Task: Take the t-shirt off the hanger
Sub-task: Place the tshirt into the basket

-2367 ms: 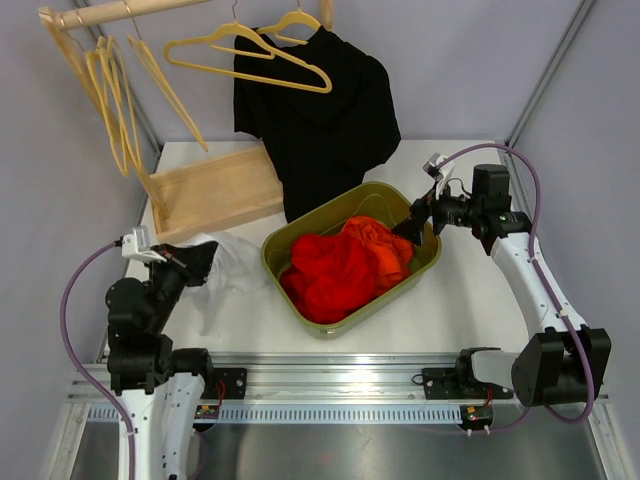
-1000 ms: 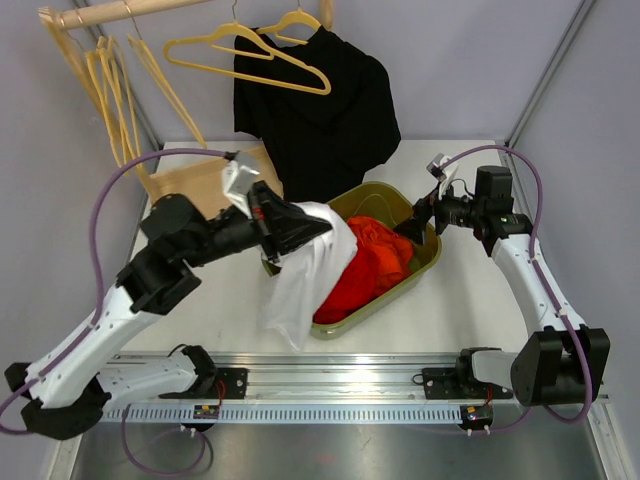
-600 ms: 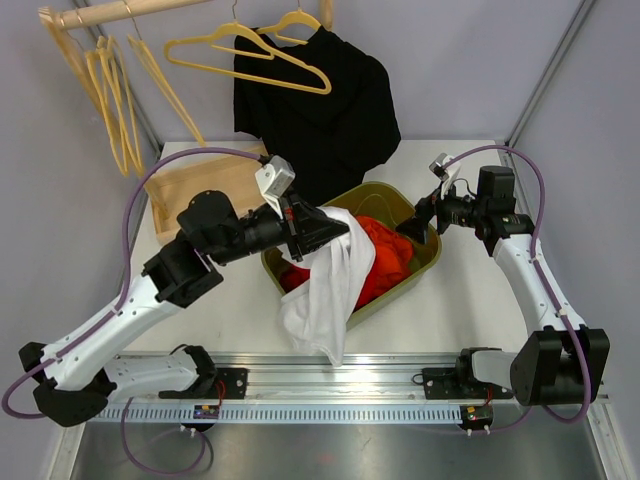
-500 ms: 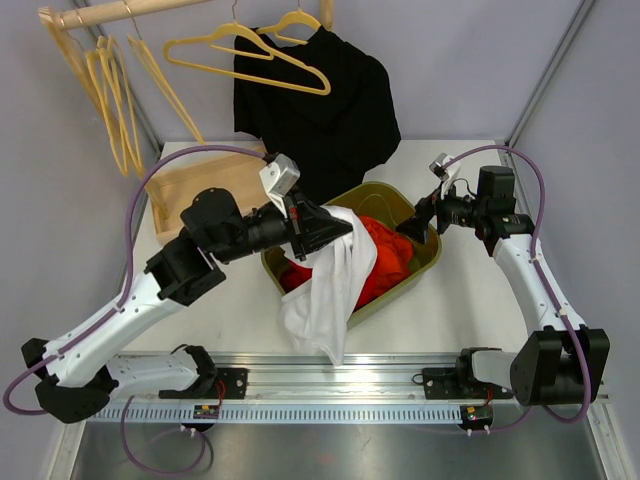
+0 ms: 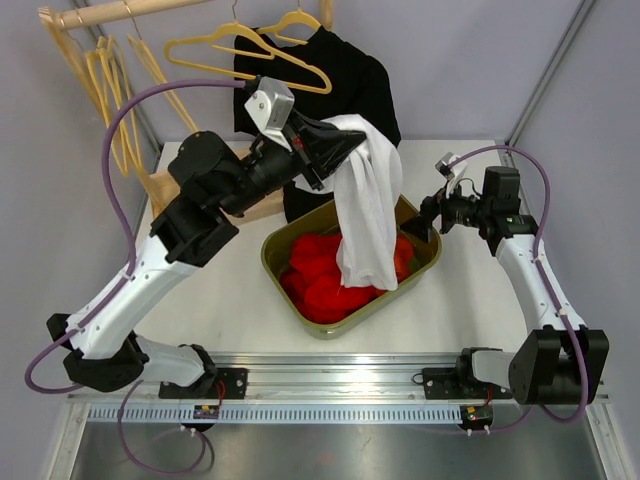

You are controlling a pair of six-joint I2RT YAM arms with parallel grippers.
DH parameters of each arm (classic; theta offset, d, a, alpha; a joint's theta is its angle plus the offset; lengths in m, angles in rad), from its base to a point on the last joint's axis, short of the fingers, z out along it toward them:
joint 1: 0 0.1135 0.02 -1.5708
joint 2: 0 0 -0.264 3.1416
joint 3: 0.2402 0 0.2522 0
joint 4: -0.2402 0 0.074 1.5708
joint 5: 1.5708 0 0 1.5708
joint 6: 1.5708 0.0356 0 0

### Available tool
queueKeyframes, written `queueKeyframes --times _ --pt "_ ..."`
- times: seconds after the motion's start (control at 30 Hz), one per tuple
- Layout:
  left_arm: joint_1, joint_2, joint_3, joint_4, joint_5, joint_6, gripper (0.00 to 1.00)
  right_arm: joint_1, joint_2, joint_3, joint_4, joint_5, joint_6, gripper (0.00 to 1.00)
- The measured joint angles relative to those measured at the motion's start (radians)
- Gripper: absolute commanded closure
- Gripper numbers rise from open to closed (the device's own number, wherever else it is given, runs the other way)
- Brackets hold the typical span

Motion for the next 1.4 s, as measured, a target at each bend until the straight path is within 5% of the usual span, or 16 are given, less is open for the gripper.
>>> queueKeyframes --times 0.2,0.6,0.87,1.1,1.17,1.33,1.4 --pt "0.090 0.079 -0.046 0.067 0.019 -0.029 1.00 -0.040 0.000 0.000 0.000 0.001 0.001 0.01" --pt "0.112 0.216 -0.521 0.346 0.261 -0.315 1.00 -0.074 -0.001 0.000 -0.001 0.002 0.000 0.00" --pt "0.102 0.380 -0.742 0.488 0.281 -0.429 0.94 -0.083 -0.007 0.000 -0.003 0.001 -0.013 0.00" --pt "0.095 0.430 -0.787 0.563 0.266 -0.464 0.64 -0.083 -0.007 0.010 -0.037 0.000 -0.029 0.01" --pt "0.089 0.424 -0.788 0.569 0.257 -0.454 0.45 -0.083 -0.003 0.042 -0.069 -0.002 -0.040 0.01" --pt "0.050 0.335 -0.773 0.470 0.199 -0.380 0.02 -0.083 0.081 0.274 -0.163 -0.038 -0.065 0.00" --pt "0.034 0.286 -0.758 0.416 0.172 -0.351 0.01 -0.083 0.140 0.411 -0.204 -0.053 -0.054 0.00"
